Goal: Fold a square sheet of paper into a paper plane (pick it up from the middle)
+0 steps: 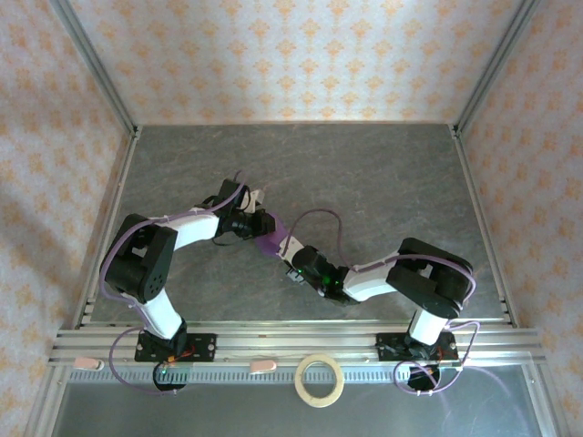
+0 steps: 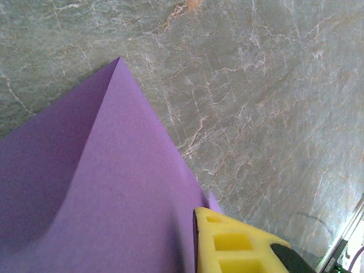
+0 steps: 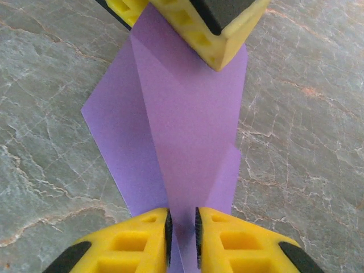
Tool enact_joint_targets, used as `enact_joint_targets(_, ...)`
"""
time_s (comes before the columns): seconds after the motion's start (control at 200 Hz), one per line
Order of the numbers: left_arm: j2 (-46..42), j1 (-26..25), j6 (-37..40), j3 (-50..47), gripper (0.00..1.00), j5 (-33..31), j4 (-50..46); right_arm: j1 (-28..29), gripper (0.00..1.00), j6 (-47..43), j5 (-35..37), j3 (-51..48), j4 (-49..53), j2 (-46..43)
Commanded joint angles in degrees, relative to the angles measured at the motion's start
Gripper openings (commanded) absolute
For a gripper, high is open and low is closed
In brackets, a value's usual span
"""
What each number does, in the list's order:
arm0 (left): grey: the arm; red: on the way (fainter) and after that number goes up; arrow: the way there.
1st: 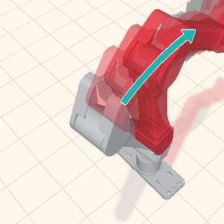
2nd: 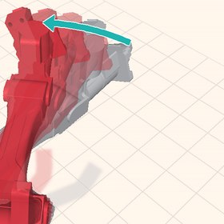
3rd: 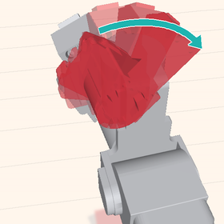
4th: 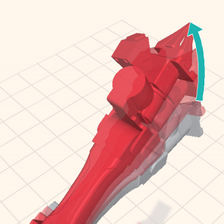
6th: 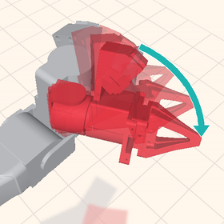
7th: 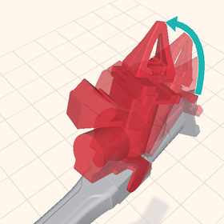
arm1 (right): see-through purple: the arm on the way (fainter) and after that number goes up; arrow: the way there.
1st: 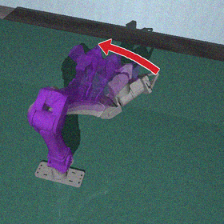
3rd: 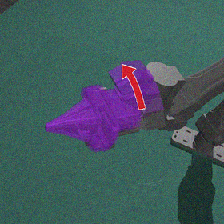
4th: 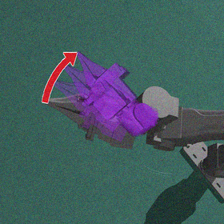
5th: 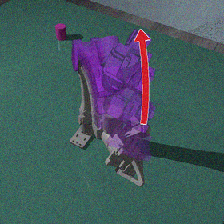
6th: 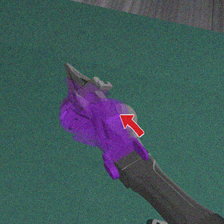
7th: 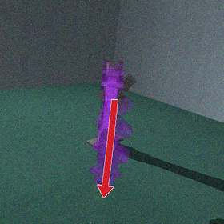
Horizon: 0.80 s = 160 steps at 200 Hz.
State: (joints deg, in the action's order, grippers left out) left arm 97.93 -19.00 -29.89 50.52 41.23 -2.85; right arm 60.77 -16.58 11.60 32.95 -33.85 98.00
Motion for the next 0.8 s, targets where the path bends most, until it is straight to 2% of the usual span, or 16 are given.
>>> enact_joint_targets(0.0,-1.24,0.39,1.15,0.12,0.20,-0.79,-1.27,0.35,0.21,-0.05,1.25,-0.54,-1.68,0.62)
enact_joint_targets(0.225,-1.23,0.37,1.56,0.32,0.20,-0.90,-1.70,0.37,0.17,-0.03,0.19,-0.42,-1.00,0.10)
enact_joint_targets(0.796,-0.43,0.37,1.24,-0.16,0.19,-0.76,-1.29,0.40,0.25,-3.02,0.74,-2.89,-3.24,-1.87)
